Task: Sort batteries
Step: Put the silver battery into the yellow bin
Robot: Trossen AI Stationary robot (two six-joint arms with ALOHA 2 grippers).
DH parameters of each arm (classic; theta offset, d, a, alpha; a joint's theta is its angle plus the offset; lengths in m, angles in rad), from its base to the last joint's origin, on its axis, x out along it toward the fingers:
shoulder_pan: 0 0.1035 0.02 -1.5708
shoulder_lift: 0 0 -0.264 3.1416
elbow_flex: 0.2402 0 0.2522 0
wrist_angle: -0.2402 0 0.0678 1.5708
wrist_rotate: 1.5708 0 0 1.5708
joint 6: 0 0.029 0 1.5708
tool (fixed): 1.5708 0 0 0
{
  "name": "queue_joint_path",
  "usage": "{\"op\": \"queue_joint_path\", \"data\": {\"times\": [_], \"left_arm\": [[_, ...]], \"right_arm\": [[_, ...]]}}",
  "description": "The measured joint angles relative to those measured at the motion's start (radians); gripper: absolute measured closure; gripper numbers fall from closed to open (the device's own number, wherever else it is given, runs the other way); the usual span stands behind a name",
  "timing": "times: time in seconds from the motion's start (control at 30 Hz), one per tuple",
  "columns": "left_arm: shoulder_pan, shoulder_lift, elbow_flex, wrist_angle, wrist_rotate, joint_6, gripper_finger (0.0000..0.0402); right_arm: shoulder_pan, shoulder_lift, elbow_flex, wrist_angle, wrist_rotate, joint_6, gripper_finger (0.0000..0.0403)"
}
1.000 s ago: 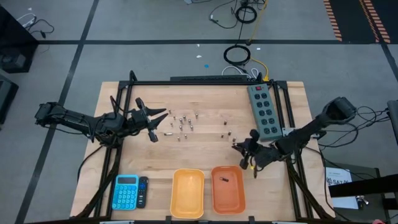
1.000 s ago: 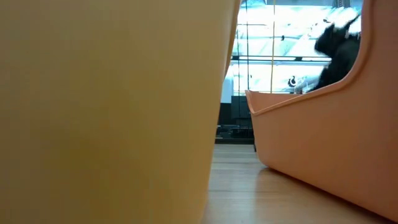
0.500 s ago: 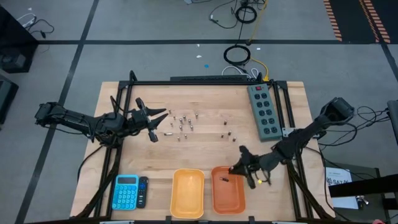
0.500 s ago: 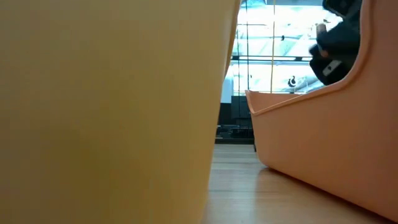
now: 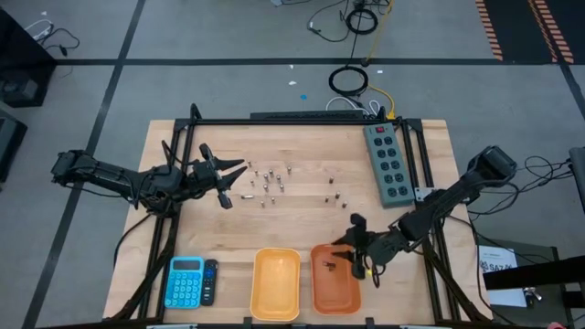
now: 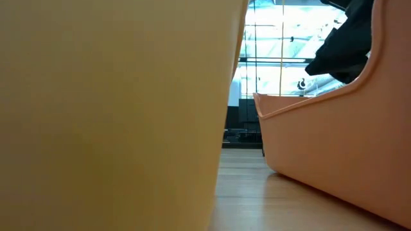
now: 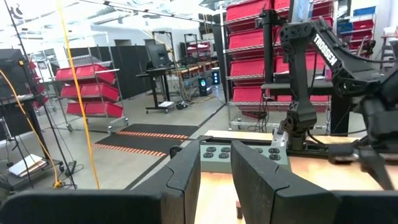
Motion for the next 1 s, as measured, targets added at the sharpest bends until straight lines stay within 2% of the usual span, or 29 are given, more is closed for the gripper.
{"op": "queue_joint_path", "data": {"times": [0.3,0.43,0.6,0.77,0.9,1.0], "left_arm": [[0.0,0.0,0.0,0.0,0.0,0.019,0.0302],[0.0,0.0,0.0,-0.025,0.009,0.017,0.0302],[0.028,0.001,0.01,-0.185,0.077,-0.077,0.0302],[0.064,0.038,0.014,-0.265,-0.013,-0.084,0.0302],[0.083,0.081,0.014,-0.258,-0.027,-0.128,0.0302],[0.1,0.113,0.014,-0.266,-0.022,-0.218,0.0302]], "right_arm": [[-0.018,-0.133,0.0,-0.31,0.31,0.058,0.0273],[-0.058,-0.123,-0.001,-0.386,0.314,0.084,0.0268],[-0.08,-0.113,-0.005,-0.457,0.338,0.079,0.0269],[-0.091,-0.143,-0.044,-0.452,0.368,0.06,0.0275],[-0.091,-0.186,-0.126,-0.428,0.402,0.076,0.0275],[-0.09,-0.227,-0.201,-0.36,0.42,0.082,0.0275]]}}
